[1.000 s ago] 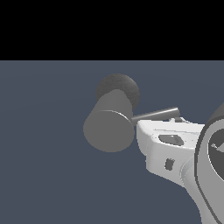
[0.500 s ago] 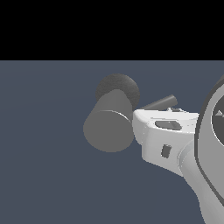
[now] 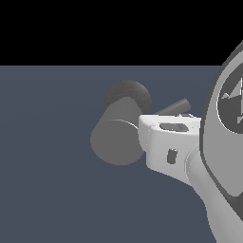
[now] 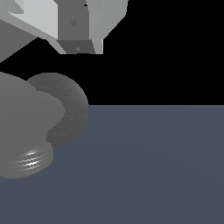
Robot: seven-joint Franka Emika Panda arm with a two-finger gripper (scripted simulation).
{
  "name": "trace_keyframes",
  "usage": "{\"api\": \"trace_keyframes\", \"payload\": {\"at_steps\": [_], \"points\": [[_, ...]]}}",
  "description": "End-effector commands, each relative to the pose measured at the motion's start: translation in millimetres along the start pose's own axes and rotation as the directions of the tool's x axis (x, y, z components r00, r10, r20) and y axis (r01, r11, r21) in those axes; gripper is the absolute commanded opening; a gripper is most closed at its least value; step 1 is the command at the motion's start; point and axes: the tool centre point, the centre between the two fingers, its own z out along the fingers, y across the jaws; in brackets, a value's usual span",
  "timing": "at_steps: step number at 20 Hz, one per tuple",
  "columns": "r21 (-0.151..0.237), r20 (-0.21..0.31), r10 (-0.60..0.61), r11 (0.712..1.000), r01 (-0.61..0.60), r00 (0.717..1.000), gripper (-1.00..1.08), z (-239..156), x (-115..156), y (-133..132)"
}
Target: Turn on the faucet by rotating a designated handle.
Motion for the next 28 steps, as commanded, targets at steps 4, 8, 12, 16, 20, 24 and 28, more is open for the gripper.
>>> {"api": "trace_keyframes", "payload": {"at_steps": [4,8,12,16,20,24,28], "points": [[-0.019,0.053,0.007,1.000,-0.006,0.999,-1.00,2,-32,18],[-0.022,0.061,0.007,1.000,-0.006,0.998,-1.00,1,-44,27],[-0.025,0.070,0.007,1.000,-0.005,0.998,-1.00,0,-56,36],[-0.028,0.076,0.007,1.000,-0.005,0.997,-1.00,0,-65,42],[0.006,0.017,0.010,1.000,-0.010,1.000,-1.00,-2,-43,31],[-0.001,0.028,0.009,1.000,-0.009,1.000,-1.00,-2,-53,45],[-0.007,0.039,0.008,1.000,-0.008,0.999,-1.00,-2,-63,58]]}}
